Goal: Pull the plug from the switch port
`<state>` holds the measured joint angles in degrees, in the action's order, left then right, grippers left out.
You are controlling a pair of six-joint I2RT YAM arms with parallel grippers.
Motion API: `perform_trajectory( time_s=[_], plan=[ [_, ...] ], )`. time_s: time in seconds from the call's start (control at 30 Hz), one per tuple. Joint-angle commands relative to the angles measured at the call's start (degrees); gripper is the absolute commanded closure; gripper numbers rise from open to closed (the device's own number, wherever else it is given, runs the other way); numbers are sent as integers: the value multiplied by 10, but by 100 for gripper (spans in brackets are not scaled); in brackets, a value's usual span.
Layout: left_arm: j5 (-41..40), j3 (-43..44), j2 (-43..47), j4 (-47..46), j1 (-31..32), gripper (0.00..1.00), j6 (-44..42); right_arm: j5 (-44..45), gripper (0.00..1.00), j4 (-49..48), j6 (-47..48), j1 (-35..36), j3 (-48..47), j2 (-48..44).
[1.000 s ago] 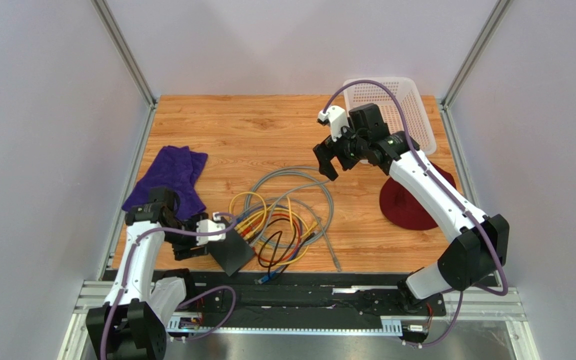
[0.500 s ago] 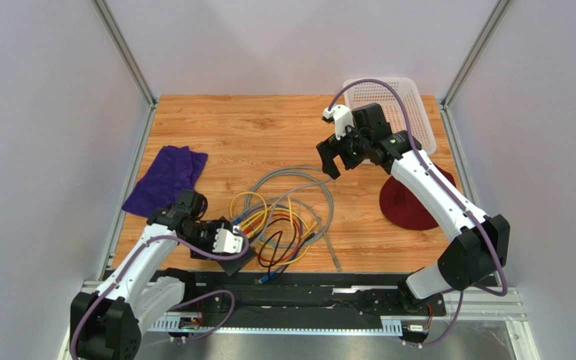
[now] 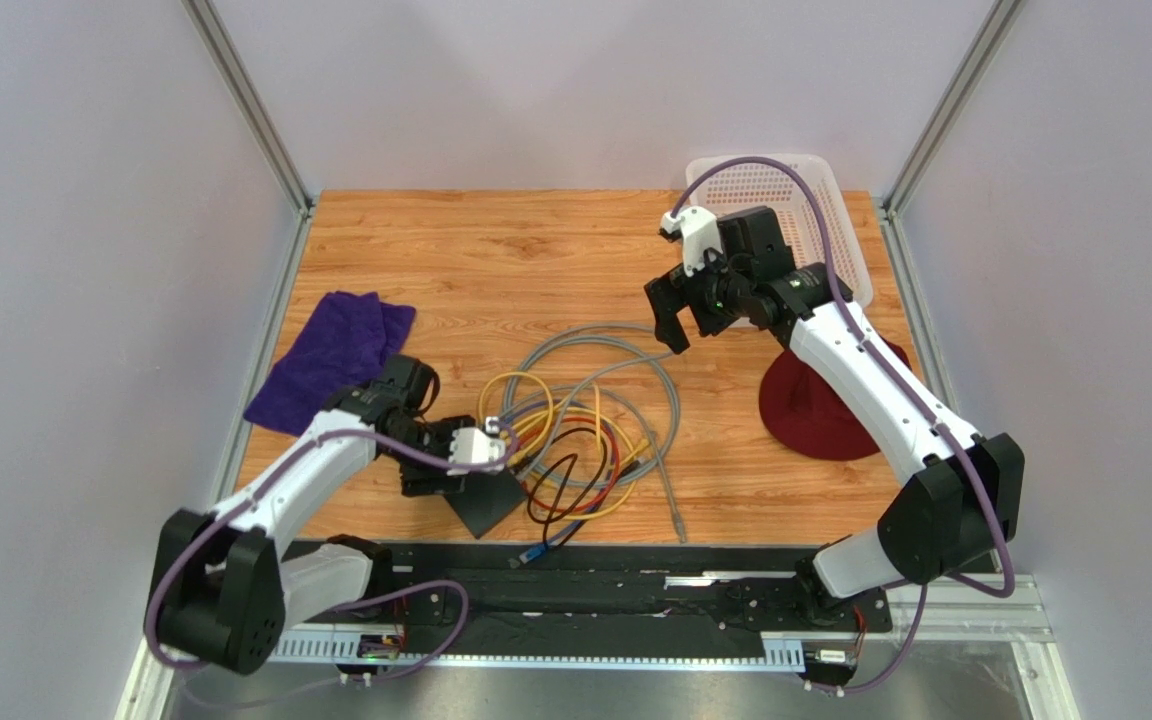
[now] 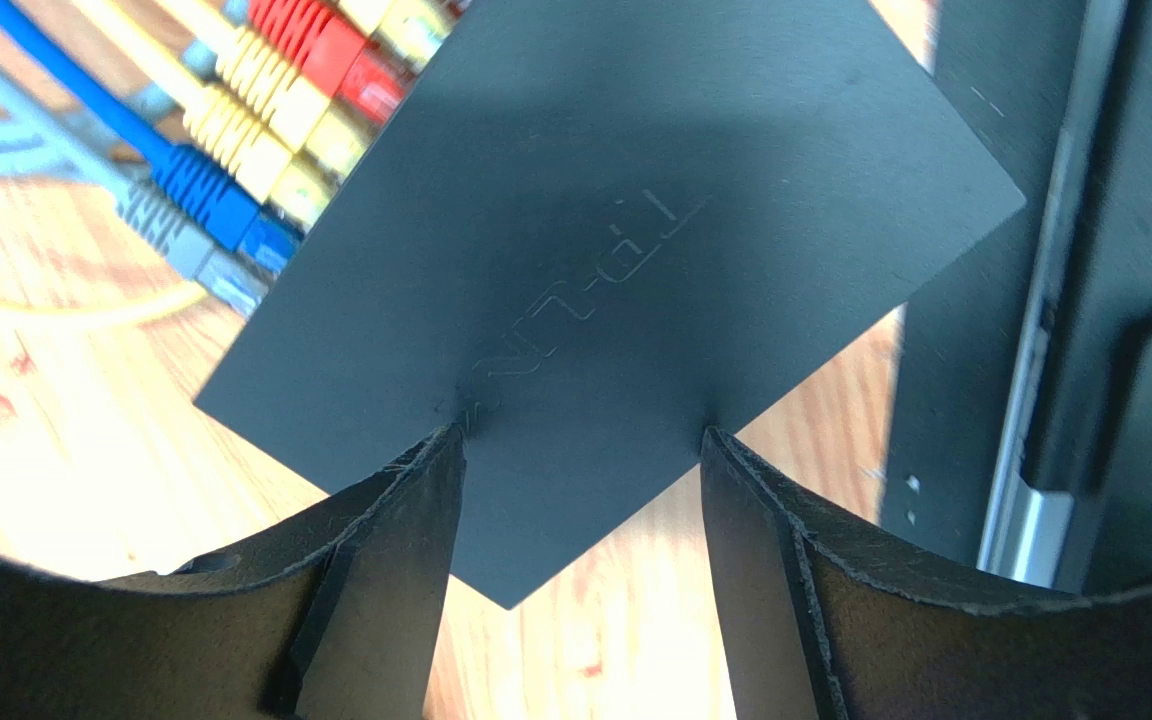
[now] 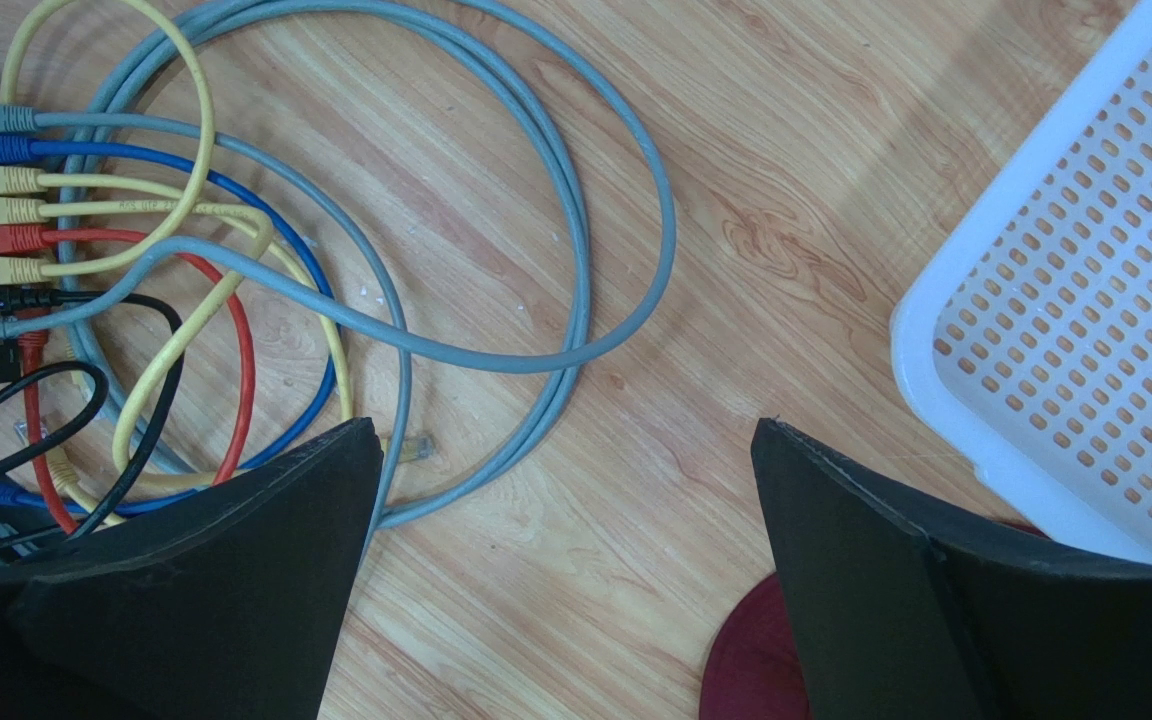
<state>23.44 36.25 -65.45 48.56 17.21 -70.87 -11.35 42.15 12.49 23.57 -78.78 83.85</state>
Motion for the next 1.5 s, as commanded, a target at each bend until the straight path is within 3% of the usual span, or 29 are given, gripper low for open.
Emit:
perform_trajectory(
  time_s=[0.0, 0.27, 0.47, 0.5, 0.67, 0.77, 0.9, 1.0, 1.37, 1.47],
  plan=[
    [-28, 67, -117, -126, 3, 36, 85, 12, 0, -24, -4, -12, 6, -26],
    [-35, 178, -215, -169, 3, 38, 148, 15, 0, -24, 2, -16, 9, -24],
    [3, 260, -131, -54, -16, 36, 219, 8, 0, -21, -1, -16, -6, -19],
    [11, 257, -89, -31, -19, 35, 211, 6, 0, -22, -3, -16, -8, -19],
    [36, 176, 1, 141, -42, 34, 1, -2, 0, -27, -6, -16, -10, -13],
    [49, 100, 54, 162, -42, 30, -91, -7, 0, -27, -11, -17, -9, -6],
    [54, 41, 97, 135, -7, 24, -156, -17, 0, -24, -22, -16, -8, -4],
    [37, 28, 68, 112, 19, 23, -173, -20, 0, -25, -25, -15, -3, -11],
    [-15, -41, -29, -71, 86, 23, -186, -6, 0, -17, -10, -16, 10, -43],
    [-23, -37, -49, -140, 96, 27, -145, -1, 0, -22, -9, -16, 19, -49]
  ],
)
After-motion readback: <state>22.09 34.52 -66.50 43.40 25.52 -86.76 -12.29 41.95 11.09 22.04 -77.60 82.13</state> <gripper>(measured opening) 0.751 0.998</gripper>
